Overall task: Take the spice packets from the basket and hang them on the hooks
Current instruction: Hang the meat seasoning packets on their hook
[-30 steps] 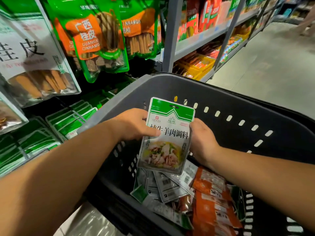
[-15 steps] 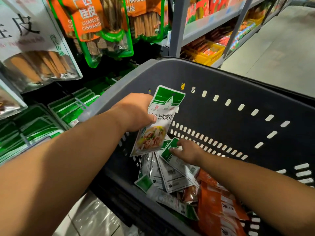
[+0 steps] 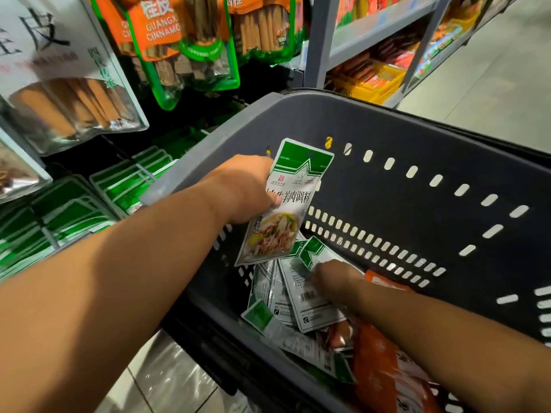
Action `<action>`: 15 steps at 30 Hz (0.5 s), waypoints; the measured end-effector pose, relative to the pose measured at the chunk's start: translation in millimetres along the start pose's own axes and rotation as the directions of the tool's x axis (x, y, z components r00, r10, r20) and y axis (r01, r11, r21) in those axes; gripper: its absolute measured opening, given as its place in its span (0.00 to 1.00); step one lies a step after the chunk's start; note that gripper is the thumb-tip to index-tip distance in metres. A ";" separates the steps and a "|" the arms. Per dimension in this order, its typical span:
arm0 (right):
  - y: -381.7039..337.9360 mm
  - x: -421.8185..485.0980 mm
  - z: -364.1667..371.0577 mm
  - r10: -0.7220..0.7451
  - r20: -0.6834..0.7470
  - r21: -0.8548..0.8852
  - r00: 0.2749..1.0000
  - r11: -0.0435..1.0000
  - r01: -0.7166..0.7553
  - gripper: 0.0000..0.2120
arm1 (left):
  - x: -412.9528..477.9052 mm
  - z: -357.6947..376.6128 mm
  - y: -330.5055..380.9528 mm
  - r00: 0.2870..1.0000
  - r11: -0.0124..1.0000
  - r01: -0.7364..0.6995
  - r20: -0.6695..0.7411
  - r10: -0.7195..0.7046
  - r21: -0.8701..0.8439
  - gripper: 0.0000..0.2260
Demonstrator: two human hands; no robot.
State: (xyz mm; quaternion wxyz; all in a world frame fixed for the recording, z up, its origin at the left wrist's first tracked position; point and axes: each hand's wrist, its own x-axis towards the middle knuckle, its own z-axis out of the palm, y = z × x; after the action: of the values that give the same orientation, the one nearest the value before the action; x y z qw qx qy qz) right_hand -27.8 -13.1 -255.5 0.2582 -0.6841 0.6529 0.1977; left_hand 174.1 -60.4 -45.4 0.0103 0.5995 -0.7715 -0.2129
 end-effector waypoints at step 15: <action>40.7 -49.3 -64.8 0.216 -0.257 0.826 0.942 0.555 0.097 0.12 | -4.2 -4.4 4.2 1.000 0.999 0.029 0.002 -0.029 0.017 0.12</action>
State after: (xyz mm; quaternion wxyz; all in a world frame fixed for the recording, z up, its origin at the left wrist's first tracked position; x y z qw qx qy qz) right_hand -76.1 -14.2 -178.3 0.4297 -0.4814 0.7248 -0.2412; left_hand 172.6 -57.1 -38.9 0.0013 0.6105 -0.7645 -0.2069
